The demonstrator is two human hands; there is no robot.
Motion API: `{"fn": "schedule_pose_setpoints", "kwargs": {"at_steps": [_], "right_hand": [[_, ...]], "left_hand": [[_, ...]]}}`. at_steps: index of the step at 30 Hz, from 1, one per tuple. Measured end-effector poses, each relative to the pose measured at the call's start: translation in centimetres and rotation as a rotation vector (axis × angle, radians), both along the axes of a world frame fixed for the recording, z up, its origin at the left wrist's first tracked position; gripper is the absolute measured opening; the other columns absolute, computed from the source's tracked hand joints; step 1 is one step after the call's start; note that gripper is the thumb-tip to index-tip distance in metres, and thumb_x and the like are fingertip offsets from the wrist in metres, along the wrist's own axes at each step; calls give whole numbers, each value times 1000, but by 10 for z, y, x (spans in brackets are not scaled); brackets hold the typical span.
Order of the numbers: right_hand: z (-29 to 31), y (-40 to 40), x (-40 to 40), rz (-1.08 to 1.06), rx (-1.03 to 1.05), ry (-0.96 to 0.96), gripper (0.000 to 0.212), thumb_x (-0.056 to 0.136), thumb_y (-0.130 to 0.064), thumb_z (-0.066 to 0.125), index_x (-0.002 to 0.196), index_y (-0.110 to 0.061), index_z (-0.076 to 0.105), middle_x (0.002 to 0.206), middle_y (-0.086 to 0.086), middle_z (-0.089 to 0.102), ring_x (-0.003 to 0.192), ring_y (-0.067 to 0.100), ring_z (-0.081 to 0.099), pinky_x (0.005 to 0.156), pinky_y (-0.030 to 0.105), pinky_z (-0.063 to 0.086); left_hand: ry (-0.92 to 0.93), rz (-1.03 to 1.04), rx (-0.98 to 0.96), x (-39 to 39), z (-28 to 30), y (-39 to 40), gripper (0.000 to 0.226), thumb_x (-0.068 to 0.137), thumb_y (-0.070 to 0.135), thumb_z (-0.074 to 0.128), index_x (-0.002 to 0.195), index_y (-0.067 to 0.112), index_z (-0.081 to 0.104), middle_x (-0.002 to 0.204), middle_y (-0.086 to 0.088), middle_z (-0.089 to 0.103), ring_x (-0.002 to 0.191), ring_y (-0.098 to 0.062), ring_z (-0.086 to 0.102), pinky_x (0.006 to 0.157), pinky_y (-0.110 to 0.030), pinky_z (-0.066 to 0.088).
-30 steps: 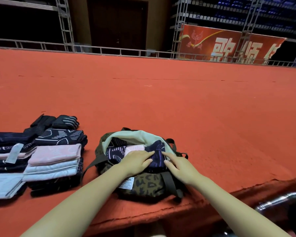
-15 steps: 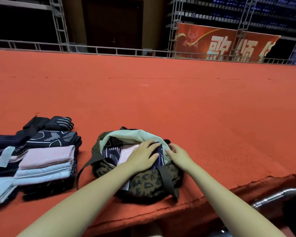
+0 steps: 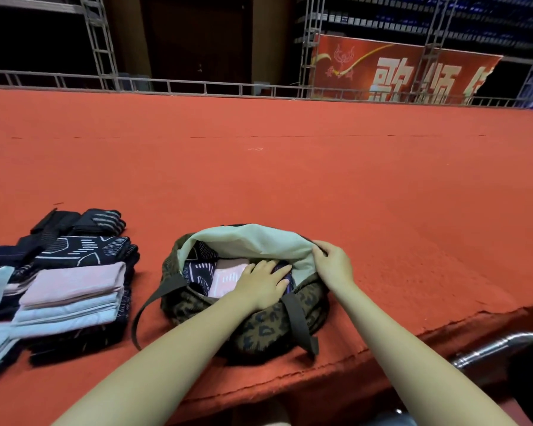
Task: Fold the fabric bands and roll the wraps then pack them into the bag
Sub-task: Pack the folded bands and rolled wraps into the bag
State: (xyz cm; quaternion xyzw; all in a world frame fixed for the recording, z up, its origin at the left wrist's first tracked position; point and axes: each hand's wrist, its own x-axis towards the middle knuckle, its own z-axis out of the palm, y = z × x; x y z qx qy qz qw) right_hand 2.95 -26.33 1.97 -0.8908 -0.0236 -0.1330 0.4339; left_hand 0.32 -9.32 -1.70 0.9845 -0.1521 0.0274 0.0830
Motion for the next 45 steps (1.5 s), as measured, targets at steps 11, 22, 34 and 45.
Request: {"fn": "schedule_pose_setpoints", "kwargs": {"at_steps": [11,22,34,45], "right_hand": [[33,43,-33,132,-379,-221,40,93,-29,50,131,-16,53,121,7,55,119,26,44,98,39,35],[69,240,-120,732,79,-118,33,91,-14,53,124,-16,58,115,-2,64,101,11,57,96,28,43],[50,371,-176,952,-27,-93,39,88,-12,50,127,-17,56,117,5,60,105,18,55,91,31,44],[55,376,-168,960,112,-161,37,91,-14,53,127,-19,55,108,1,58,99,9,54,88,22,42]], "left_hand": [[-225,25,-533,-67,50,79,31,94,25,46,123,27,59,122,7,57,119,-9,46,103,-29,36],[-549,444,-565,-168,106,247,31,89,7,52,116,19,63,106,8,56,100,-9,54,87,-23,39],[55,1268,-535,-229,-2,385,78,76,54,67,140,25,35,138,-18,44,127,-37,39,102,-40,33],[-481,723,-1137,-262,79,361,55,70,11,73,122,20,55,115,3,61,96,-3,59,84,-24,50]]}}
